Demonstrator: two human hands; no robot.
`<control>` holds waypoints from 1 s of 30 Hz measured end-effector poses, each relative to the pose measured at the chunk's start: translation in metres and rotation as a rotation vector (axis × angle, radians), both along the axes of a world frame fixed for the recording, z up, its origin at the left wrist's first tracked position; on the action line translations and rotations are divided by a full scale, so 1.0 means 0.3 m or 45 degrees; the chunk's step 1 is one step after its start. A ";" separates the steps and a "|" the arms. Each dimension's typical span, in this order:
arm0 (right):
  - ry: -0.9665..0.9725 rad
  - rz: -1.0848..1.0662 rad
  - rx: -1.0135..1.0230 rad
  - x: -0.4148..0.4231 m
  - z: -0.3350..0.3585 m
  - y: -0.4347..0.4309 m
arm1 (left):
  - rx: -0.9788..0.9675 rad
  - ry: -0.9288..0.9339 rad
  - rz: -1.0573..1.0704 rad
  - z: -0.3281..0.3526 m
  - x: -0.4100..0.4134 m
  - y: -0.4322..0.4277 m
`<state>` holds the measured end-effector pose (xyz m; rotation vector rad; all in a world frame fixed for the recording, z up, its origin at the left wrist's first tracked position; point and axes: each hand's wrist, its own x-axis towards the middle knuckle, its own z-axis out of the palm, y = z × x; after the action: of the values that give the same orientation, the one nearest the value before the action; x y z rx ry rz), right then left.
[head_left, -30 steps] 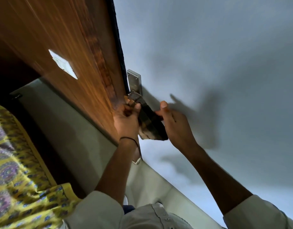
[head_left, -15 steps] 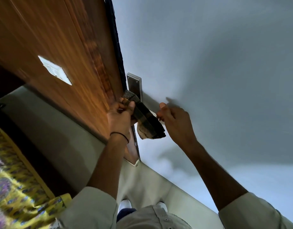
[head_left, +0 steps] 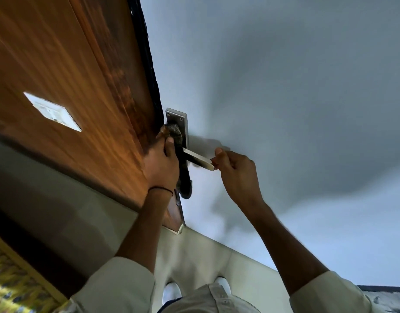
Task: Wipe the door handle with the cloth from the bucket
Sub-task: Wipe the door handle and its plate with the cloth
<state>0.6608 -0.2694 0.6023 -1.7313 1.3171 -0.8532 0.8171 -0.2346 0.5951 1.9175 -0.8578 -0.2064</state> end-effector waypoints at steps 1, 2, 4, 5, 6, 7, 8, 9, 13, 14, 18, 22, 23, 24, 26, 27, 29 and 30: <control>0.005 -0.006 0.002 0.002 0.001 0.002 | 0.077 -0.010 -0.029 0.013 0.016 -0.018; 0.010 -0.011 0.000 0.007 0.004 0.003 | 0.156 -0.005 -0.041 0.028 0.033 -0.035; 0.022 -0.023 -0.014 0.016 0.007 0.001 | 0.335 0.120 -0.026 0.063 0.053 -0.063; 0.028 -0.029 -0.020 0.019 0.007 0.001 | 0.396 0.226 -0.024 0.063 0.065 -0.077; 0.028 -0.034 -0.018 0.020 0.007 0.002 | 0.411 0.377 -0.030 0.053 0.083 -0.091; 0.022 -0.039 -0.013 0.019 0.006 0.003 | 0.390 0.603 -0.053 0.044 0.104 -0.096; 0.013 -0.043 -0.007 0.017 0.002 0.005 | 0.316 0.845 -0.072 0.024 0.125 -0.096; -0.002 -0.046 -0.003 0.013 -0.001 0.008 | 0.275 0.962 -0.062 0.010 0.132 -0.090; -0.075 -0.085 0.004 0.009 -0.014 0.014 | 0.270 0.445 -0.002 -0.026 0.030 -0.044; -0.077 -0.090 -0.004 0.010 -0.017 0.013 | 0.222 0.256 0.027 -0.035 -0.007 -0.029; -0.092 -0.091 -0.008 0.007 -0.026 0.009 | 0.061 0.006 0.077 -0.026 -0.068 -0.018; -0.088 -0.071 -0.025 0.007 -0.025 0.008 | 0.374 0.204 -0.007 0.059 0.024 -0.084; -0.084 -0.071 -0.023 0.009 -0.023 0.007 | 0.478 0.244 -0.041 0.062 0.063 -0.101; -0.080 -0.071 -0.015 0.011 -0.023 0.007 | 0.555 0.285 -0.074 0.059 0.095 -0.115; -0.081 -0.072 0.008 0.013 -0.024 0.005 | 0.580 0.378 -0.080 0.053 0.122 -0.121; -0.084 -0.073 0.015 0.012 -0.025 0.004 | 0.578 0.378 -0.076 0.056 0.106 -0.113; -0.097 -0.070 0.011 0.011 -0.026 0.003 | 0.488 0.252 -0.056 0.052 0.039 -0.091; -0.105 -0.067 0.005 0.011 -0.025 0.003 | 0.391 0.181 -0.032 0.051 -0.005 -0.072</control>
<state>0.6642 -0.2684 0.5947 -1.6472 1.3138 -0.9412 0.8156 -0.2562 0.6105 2.1462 -0.7895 -0.5083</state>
